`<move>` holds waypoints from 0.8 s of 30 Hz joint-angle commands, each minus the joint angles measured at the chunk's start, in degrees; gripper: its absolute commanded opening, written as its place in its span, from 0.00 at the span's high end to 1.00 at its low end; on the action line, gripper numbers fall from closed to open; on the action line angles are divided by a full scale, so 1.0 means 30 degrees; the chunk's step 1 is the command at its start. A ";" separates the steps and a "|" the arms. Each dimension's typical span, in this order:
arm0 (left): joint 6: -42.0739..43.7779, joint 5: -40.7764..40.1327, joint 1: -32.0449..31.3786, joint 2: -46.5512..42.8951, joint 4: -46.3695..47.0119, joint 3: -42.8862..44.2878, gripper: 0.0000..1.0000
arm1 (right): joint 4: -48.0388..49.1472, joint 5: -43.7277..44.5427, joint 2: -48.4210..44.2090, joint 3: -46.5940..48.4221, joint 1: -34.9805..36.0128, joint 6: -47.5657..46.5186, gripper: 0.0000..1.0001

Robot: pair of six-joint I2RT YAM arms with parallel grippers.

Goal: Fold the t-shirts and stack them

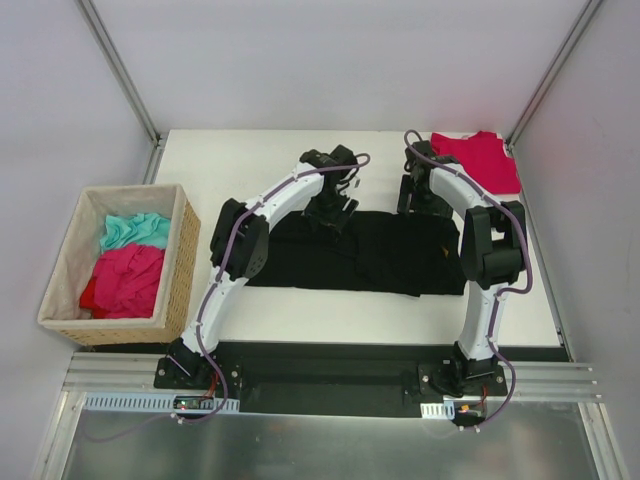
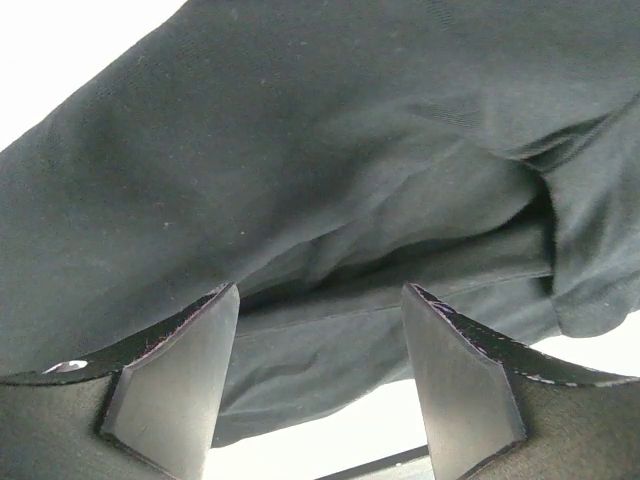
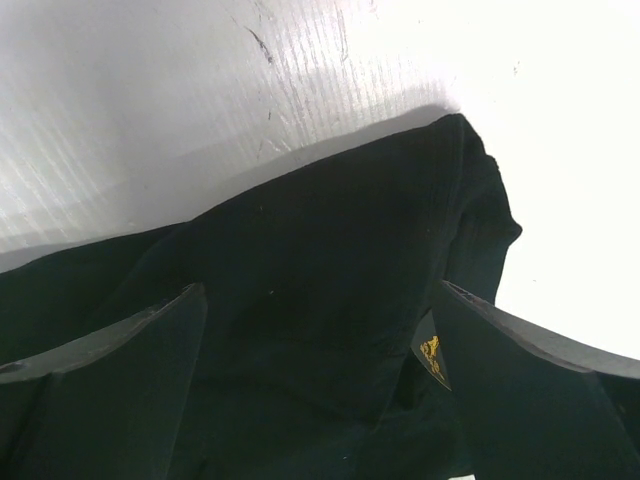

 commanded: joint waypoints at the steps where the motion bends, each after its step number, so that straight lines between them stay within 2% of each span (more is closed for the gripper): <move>1: 0.0280 -0.0855 0.0335 0.0506 -0.0600 -0.0310 0.34 | -0.0020 -0.0064 -0.1271 -0.0068 0.0109 -0.0094 0.01; 6: 0.0163 -0.1149 0.0364 0.0975 -0.0601 -0.0165 0.35 | -0.0020 -0.0034 -0.1358 -0.0127 0.0138 -0.0094 0.01; 20: 0.0046 -0.0504 0.0804 0.1562 -0.0688 0.0422 0.49 | -0.0107 0.0112 -0.1125 -0.0097 0.0138 -0.0064 0.01; 23: 0.0046 -0.0533 0.0862 0.1328 -0.0659 0.0334 0.57 | -0.0137 0.0113 -0.1036 -0.0010 0.0197 -0.0006 0.01; 24: 0.0017 -0.0563 0.0891 0.1270 -0.0688 0.0247 0.67 | -0.0137 0.0170 -0.1036 -0.0010 0.0197 -0.0035 0.01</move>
